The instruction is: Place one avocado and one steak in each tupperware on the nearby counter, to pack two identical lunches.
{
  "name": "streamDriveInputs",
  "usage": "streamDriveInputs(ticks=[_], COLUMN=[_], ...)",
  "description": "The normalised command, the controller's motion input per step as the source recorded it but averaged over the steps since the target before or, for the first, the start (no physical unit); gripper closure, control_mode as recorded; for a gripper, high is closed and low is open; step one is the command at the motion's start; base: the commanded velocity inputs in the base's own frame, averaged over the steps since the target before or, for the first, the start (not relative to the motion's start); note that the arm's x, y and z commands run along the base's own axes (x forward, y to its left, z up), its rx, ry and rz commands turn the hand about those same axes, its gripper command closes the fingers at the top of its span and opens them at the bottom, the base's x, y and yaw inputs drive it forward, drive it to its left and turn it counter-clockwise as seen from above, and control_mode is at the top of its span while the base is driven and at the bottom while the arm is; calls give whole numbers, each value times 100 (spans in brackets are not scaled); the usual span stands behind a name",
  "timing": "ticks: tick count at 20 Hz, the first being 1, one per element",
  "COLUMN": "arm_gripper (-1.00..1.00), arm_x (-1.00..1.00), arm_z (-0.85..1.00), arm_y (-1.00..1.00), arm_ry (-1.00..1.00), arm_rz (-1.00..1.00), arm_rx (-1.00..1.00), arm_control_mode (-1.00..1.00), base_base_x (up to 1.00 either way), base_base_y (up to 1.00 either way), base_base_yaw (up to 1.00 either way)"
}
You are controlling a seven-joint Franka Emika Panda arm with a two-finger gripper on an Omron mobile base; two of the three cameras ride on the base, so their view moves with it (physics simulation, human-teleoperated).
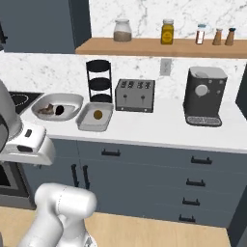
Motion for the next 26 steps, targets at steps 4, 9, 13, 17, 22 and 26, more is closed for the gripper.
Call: streamDriveInputs(ticks=[4,9,13,17,22,26], arm_gripper=[-100,-100,-100,-100,-100,-100], arm_x=[0,0,0,0,0,0], arm_z=[0,0,0,0,0,0], arm_y=[0,0,0,0,0,0], arm_ry=[0,0,0,0,0,0], arm_rz=[0,0,0,0,0,0], arm_rx=[0,0,0,0,0,0], arm_control_mode=[100,100,100,100,100,100], base_base_x=[-2,-14,-44,-53,-17,0], base_base_y=[-100,-100,-95,-78,-81,-84], base_base_yaw=[27,34,25,0,-1,-5])
